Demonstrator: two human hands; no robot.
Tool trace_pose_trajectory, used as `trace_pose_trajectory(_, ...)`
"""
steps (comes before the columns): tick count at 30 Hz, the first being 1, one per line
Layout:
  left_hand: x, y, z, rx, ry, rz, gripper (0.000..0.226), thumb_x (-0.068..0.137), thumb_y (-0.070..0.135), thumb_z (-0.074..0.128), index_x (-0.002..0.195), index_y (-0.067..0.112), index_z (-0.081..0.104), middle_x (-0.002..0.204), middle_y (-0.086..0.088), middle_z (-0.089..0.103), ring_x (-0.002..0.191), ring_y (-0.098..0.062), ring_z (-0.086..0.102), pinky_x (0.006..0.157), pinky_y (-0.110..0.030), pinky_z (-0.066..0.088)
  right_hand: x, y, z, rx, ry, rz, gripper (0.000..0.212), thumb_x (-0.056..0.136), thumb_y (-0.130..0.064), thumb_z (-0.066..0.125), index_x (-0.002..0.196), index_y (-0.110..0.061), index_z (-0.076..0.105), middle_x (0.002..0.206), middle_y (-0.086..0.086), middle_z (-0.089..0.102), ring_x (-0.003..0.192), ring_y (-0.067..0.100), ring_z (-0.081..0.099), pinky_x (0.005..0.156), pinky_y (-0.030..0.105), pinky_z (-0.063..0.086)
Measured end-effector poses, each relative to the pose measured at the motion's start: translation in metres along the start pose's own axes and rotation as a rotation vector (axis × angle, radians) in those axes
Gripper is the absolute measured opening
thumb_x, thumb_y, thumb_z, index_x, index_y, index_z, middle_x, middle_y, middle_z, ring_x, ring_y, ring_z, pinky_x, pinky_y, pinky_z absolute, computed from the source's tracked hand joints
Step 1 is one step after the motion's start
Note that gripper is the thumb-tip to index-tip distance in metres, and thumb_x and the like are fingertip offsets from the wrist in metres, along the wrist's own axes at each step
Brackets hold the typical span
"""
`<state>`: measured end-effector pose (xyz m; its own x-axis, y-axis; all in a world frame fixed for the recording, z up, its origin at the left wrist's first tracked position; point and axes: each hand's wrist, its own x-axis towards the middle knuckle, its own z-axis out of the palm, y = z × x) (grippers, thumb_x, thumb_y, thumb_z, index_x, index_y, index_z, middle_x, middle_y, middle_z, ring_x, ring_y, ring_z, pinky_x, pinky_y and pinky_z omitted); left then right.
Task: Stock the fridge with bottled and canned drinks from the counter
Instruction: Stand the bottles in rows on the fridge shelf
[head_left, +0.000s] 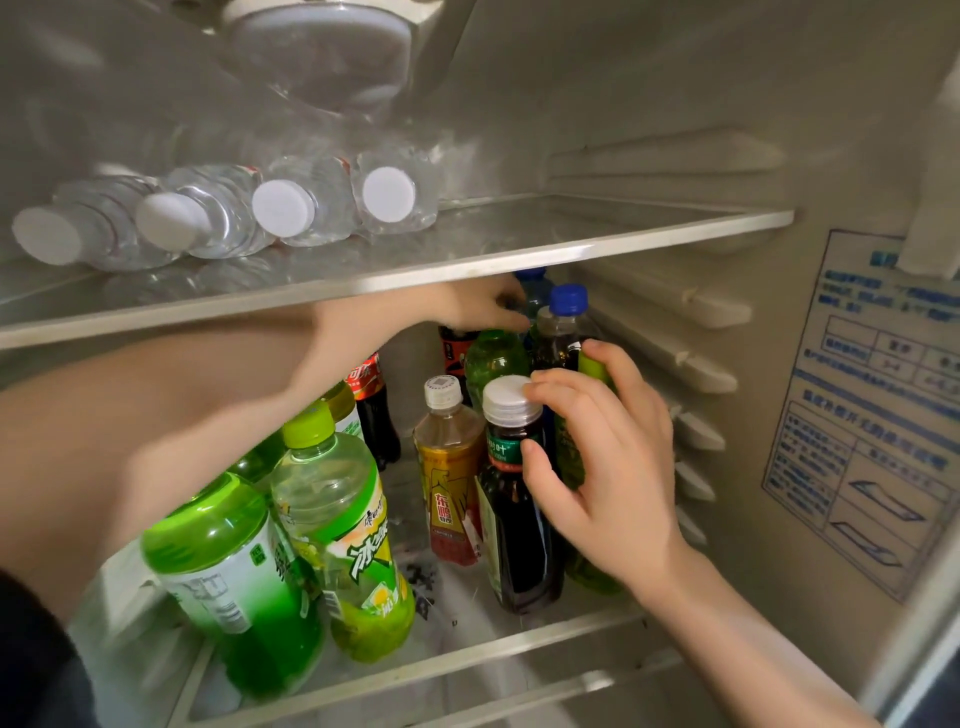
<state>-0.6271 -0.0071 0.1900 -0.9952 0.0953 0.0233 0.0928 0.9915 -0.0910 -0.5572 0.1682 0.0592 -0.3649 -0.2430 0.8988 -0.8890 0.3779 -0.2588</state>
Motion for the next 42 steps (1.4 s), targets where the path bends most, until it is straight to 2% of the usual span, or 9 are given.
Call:
trace_pose_trajectory(4, 0.001, 0.001, 0.005, 0.082, -0.085, 0.007, 0.048, 0.091, 0.043, 0.056, 0.131, 0.018, 0.051, 0.123, -0.005, 0.056, 0.101, -0.017, 0.053, 0.086, -0.031, 0.047, -0.001, 0.002, -0.002, -0.008, -0.019, 0.001, 0.033, 0.080, -0.027, 0.057, 0.111, -0.017, 0.063, 0.118, -0.006, 0.062, 0.134, 0.021, 0.035, 0.095, 0.035, 0.033)
trace_pose_trajectory(9, -0.004, -0.011, 0.005, 0.006, 0.015, 0.085, 0.034, 0.092, 0.029, 0.059, 0.121, 0.011, 0.059, 0.100, 0.003, 0.051, 0.086, -0.011, 0.045, 0.059, -0.016, 0.033, -0.001, 0.003, -0.001, 0.000, -0.031, 0.000, 0.033, 0.080, -0.026, 0.059, 0.111, -0.015, 0.063, 0.118, -0.006, 0.063, 0.135, 0.024, 0.036, 0.095, 0.043, 0.039)
trace_pose_trajectory(17, -0.036, -0.047, 0.002, -0.113, -0.018, -0.014, 0.023, 0.089, 0.017, 0.065, 0.111, 0.009, 0.063, 0.064, 0.001, 0.054, 0.052, -0.009, 0.049, 0.045, -0.008, 0.035, -0.002, 0.005, 0.000, -0.004, -0.003, -0.011, 0.035, 0.079, -0.025, 0.060, 0.113, -0.016, 0.061, 0.120, -0.005, 0.062, 0.135, 0.024, 0.036, 0.094, 0.048, 0.041)
trace_pose_trajectory(23, -0.047, -0.060, 0.001, -0.099, -0.139, -0.124, 0.021, 0.088, 0.004, 0.060, 0.106, -0.004, 0.062, 0.094, -0.026, 0.063, 0.075, -0.028, 0.053, 0.066, -0.036, 0.047, -0.001, 0.005, 0.002, -0.009, 0.040, -0.032, 0.035, 0.078, -0.025, 0.059, 0.111, -0.014, 0.062, 0.116, -0.003, 0.064, 0.131, 0.028, 0.040, 0.091, 0.051, 0.043)
trace_pose_trajectory(27, -0.050, -0.060, 0.001, -0.033, -0.207, -0.249, 0.017, 0.094, 0.008, 0.053, 0.110, 0.004, 0.059, 0.087, -0.011, 0.055, 0.055, -0.018, 0.052, 0.042, -0.021, 0.045, -0.001, 0.004, 0.003, 0.003, 0.052, -0.044, 0.034, 0.077, -0.022, 0.061, 0.109, -0.011, 0.063, 0.114, -0.001, 0.065, 0.130, 0.029, 0.042, 0.089, 0.055, 0.043)
trace_pose_trajectory(31, -0.049, -0.053, -0.001, 0.048, -0.266, -0.274, 0.027, 0.093, 0.012, 0.056, 0.118, 0.003, 0.058, 0.114, -0.013, 0.053, 0.075, -0.027, 0.061, 0.066, -0.037, 0.050, -0.002, 0.004, 0.001, 0.004, 0.035, -0.036, 0.035, 0.078, -0.023, 0.060, 0.110, -0.012, 0.063, 0.115, -0.002, 0.064, 0.131, 0.028, 0.041, 0.091, 0.055, 0.043)
trace_pose_trajectory(34, -0.048, -0.044, -0.001, 0.096, -0.166, -0.217, 0.036, 0.091, 0.021, 0.060, 0.120, -0.002, 0.057, 0.117, -0.016, 0.060, 0.103, -0.031, 0.058, 0.087, -0.037, 0.046, -0.002, 0.003, 0.000, 0.028, 0.030, -0.040, 0.034, 0.077, -0.022, 0.061, 0.110, -0.013, 0.063, 0.115, -0.003, 0.063, 0.132, 0.027, 0.040, 0.093, 0.054, 0.042)
trace_pose_trajectory(38, -0.041, -0.014, -0.003, -0.222, 0.140, -0.025, 0.036, 0.098, 0.031, 0.047, 0.124, 0.007, 0.054, 0.107, -0.004, 0.055, 0.098, -0.021, 0.053, 0.077, -0.027, 0.039, -0.003, 0.001, 0.002, 0.041, 0.046, -0.042, 0.033, 0.077, -0.021, 0.062, 0.110, -0.015, 0.062, 0.116, -0.006, 0.063, 0.133, 0.025, 0.038, 0.094, 0.051, 0.041)
trace_pose_trajectory(42, -0.028, 0.021, -0.005, -0.395, 0.240, 0.142, 0.036, 0.096, 0.037, 0.051, 0.124, 0.015, 0.053, 0.092, 0.005, 0.055, 0.078, -0.007, 0.051, 0.063, -0.013, 0.039, -0.004, 0.001, 0.003, 0.032, 0.063, -0.033, 0.033, 0.077, -0.023, 0.061, 0.110, -0.017, 0.061, 0.116, -0.008, 0.062, 0.134, 0.023, 0.037, 0.095, 0.048, 0.041)
